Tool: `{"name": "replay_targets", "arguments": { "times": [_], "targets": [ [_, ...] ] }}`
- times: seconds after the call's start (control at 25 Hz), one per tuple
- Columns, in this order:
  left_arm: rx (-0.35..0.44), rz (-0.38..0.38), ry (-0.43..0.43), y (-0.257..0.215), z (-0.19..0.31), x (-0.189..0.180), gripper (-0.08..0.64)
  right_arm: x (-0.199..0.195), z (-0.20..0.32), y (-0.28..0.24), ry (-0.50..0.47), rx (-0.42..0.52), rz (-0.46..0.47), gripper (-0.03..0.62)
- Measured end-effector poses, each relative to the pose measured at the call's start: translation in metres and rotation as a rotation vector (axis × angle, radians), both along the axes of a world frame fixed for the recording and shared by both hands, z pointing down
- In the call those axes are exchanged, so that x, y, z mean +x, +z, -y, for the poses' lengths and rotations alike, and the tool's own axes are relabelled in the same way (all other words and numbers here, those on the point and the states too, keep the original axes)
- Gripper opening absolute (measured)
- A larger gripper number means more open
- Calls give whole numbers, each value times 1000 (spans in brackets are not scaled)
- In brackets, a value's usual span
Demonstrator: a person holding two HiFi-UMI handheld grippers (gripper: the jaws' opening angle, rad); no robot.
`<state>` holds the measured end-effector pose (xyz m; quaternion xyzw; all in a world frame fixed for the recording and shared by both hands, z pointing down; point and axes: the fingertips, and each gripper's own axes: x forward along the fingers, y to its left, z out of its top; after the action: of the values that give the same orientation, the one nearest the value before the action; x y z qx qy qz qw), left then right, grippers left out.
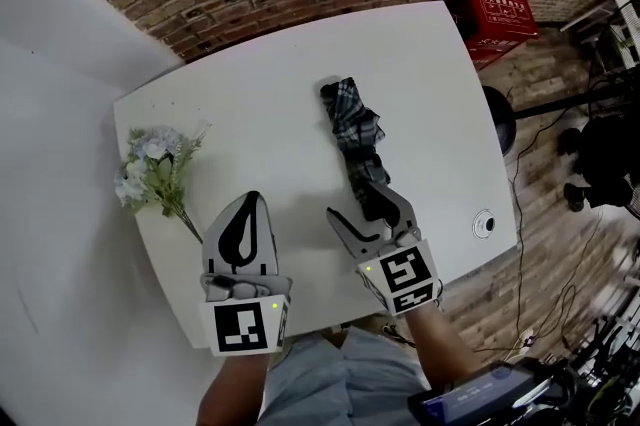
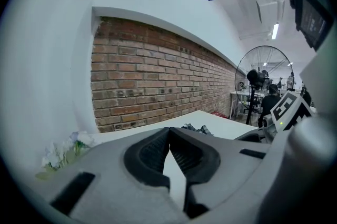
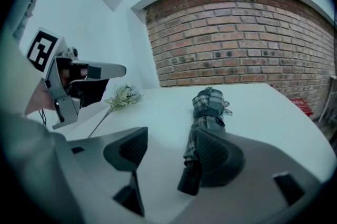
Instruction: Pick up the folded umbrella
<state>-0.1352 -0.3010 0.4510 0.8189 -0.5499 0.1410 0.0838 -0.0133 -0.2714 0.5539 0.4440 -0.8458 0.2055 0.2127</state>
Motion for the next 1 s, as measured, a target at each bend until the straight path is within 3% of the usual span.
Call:
{"name": "replay_targets", "arguments": {
  "times": [0.2, 0.4, 0.6, 1.0],
  "targets": [
    [-8, -11, 13, -3, -2, 11, 6, 7, -4, -2, 5, -10, 2, 310],
    [47, 2, 31, -13, 2, 13, 6, 14, 2, -25, 27, 26, 26, 328],
    [43, -7, 20, -19, 5, 12, 6, 32, 23, -40, 76, 64, -14, 344],
    [26, 0, -21, -4, 26, -12, 6, 39, 56, -7, 108, -22, -91, 379]
  ]
}}
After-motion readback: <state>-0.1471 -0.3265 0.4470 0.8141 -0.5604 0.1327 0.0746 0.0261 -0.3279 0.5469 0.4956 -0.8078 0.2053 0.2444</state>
